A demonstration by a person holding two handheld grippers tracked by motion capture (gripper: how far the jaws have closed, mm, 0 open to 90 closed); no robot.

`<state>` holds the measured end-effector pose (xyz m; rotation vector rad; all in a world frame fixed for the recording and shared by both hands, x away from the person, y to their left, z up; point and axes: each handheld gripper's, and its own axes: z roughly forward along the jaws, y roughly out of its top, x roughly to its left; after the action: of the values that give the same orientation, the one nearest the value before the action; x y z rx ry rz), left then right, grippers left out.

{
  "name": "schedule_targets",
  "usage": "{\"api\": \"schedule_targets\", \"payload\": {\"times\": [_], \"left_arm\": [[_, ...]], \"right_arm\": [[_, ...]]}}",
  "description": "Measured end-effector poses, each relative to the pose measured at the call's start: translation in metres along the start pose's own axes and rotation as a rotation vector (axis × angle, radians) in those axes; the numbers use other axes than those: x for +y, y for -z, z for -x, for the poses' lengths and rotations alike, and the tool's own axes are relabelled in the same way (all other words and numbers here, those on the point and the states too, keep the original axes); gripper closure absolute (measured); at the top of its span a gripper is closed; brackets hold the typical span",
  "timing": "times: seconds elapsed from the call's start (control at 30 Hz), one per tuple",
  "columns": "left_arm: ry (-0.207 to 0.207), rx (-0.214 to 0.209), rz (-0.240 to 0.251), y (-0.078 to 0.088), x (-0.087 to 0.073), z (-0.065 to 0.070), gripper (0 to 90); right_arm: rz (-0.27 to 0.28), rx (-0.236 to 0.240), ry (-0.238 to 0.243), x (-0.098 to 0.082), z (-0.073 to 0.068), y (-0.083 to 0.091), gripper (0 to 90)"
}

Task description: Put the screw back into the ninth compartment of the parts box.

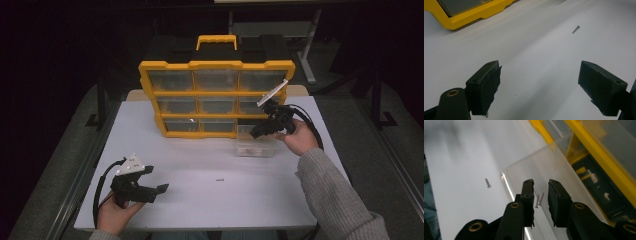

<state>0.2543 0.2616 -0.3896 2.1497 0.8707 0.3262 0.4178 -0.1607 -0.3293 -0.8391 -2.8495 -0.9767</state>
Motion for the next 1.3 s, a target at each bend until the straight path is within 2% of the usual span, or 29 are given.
{"api": "schedule_targets", "payload": {"times": [0.17, 0.23, 0.3, 0.47, 0.57, 0.63, 1.07, 1.3], "left_arm": [[0.004, 0.004, 0.01, 0.0, 0.0, 0.0, 17.5], [0.006, 0.005, 0.005, 0.001, -0.001, -0.001, 17.5], [0.002, 0.006, 0.005, 0.001, -0.001, -0.002, 17.5], [0.01, 0.007, 0.003, 0.001, -0.001, -0.002, 17.5], [0.006, 0.007, 0.006, 0.001, -0.001, -0.002, 17.5], [0.0, 0.008, 0.004, 0.001, -0.001, -0.002, 17.5], [0.005, 0.01, 0.004, 0.001, -0.001, -0.002, 17.5], [0.004, 0.011, 0.004, 0.002, -0.001, -0.002, 17.5]], "right_arm": [[0.016, 0.016, 0.04, 0.011, -0.012, 0.008, 68.1], [0.001, 0.018, 0.024, 0.013, -0.018, 0.011, 66.9], [0.015, 0.02, 0.061, 0.016, -0.023, 0.011, 64.9], [0.027, 0.004, 0.097, 0.019, -0.036, 0.011, 58.8], [0.029, 0.006, 0.12, 0.02, -0.043, 0.009, 57.6], [0.035, 0.017, 0.119, 0.019, -0.048, 0.008, 57.4], [0.045, 0.048, 0.142, 0.012, -0.066, -0.009, 55.2], [0.029, 0.068, 0.164, 0.007, -0.075, -0.029, 53.5]]}}
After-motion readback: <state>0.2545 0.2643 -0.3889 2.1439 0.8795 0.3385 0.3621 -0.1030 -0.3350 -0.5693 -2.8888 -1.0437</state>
